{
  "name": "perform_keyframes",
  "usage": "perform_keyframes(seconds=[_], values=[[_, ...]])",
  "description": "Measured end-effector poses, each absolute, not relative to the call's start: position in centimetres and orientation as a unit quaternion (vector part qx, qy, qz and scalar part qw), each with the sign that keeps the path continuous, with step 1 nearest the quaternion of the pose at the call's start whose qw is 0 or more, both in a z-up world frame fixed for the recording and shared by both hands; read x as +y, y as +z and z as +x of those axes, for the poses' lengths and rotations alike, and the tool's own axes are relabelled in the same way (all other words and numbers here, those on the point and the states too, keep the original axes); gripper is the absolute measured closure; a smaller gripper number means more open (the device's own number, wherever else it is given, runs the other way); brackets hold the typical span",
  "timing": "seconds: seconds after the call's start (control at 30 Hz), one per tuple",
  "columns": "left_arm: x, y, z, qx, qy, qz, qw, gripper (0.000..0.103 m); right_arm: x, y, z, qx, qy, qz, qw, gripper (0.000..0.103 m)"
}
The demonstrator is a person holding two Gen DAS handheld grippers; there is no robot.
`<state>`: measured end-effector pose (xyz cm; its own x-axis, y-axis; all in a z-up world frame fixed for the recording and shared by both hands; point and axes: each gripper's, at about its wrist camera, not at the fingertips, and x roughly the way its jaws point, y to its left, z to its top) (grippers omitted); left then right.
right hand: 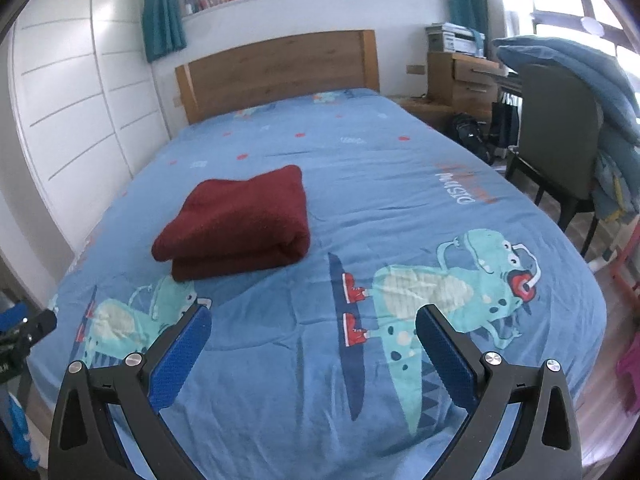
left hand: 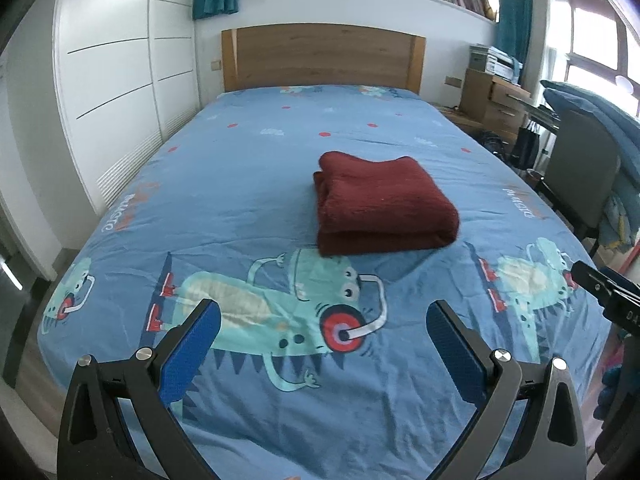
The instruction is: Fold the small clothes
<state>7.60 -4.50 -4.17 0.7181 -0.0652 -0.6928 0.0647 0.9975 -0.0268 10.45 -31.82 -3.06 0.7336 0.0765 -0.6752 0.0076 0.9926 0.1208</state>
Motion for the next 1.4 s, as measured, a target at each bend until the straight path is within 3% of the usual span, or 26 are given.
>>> perform_keyframes(seconds=[0.43,1.4], values=[[-6.7,-4.8,7.0,0.356,-0.022,0.042,0.933,0.002,-32.1,-3.4,8.8,0.354,0.008,0.054,0.934,0.001],[-6.8,-6.6,8.2,0.367,-0.017,0.035,0.929,0.002,-32.2,-5.9,9.4,0.372,-0.004,0.042,0.927,0.001]])
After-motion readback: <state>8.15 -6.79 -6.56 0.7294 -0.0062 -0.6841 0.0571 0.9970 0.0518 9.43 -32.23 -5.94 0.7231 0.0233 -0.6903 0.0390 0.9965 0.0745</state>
